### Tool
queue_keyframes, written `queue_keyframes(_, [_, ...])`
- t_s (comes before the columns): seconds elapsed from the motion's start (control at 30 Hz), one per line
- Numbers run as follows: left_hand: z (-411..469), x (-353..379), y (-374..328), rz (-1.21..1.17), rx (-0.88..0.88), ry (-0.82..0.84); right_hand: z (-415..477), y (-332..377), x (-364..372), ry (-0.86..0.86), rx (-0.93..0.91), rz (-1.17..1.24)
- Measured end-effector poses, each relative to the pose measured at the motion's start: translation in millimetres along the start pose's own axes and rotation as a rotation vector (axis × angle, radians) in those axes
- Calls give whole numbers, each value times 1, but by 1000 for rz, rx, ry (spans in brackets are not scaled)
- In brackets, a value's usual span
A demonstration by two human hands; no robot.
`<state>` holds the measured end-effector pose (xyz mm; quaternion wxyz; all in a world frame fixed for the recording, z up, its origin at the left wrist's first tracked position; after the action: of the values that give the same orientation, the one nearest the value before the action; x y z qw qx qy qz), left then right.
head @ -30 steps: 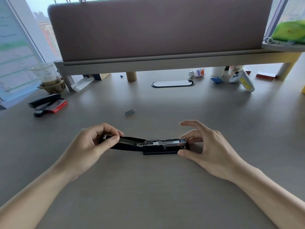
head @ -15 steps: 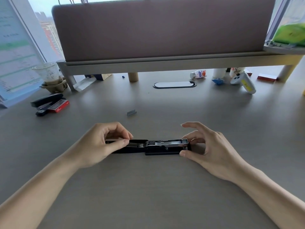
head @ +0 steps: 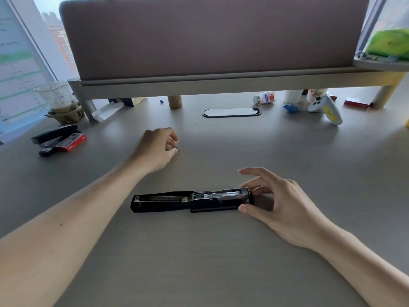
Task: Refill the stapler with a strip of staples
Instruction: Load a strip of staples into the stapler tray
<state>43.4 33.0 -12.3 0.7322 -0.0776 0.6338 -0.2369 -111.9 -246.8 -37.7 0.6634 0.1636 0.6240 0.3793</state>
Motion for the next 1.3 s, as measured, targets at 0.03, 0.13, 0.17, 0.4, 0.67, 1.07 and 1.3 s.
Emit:
queue_keyframes(0.03, [2, 0, 0, 22, 23, -7, 0, 0, 0, 0, 2, -5])
queue_keyframes(0.13, [1, -1, -4, 41, 74, 16, 0, 1, -2, -7, 1, -10])
queue_keyframes(0.17, [-1, -1, -6, 15, 86, 29, 0, 2, -2, -7, 2, -10])
queue_keyframes(0.4, [-33, 4, -53, -167, 276, 134, -2, 1, -2, 4, 1, -23])
queue_keyframes(0.67, [-51, 4, -70, -287, 351, 91, 32, 7, -14, -161, 169, 453])
queue_keyframes(1.07, [-56, 12, -72, -284, 378, 84, 78, 22, 8, 102, 298, 527])
queue_keyframes(1.3, [-48, 9, -65, -525, 155, 311, 71, 17, 11, 68, 283, 602])
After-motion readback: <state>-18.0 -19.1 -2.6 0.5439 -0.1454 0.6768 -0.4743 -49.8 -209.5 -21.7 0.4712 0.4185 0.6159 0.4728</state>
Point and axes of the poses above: each hand's wrist, its own z-axis towards the middle knuckle, its own x-axis out of the palm, y = z × x, the point moved 2 cm from there along z, towards the middle knuckle, and after that the axes turned 5 degrees about y, right-handed, at the moved point
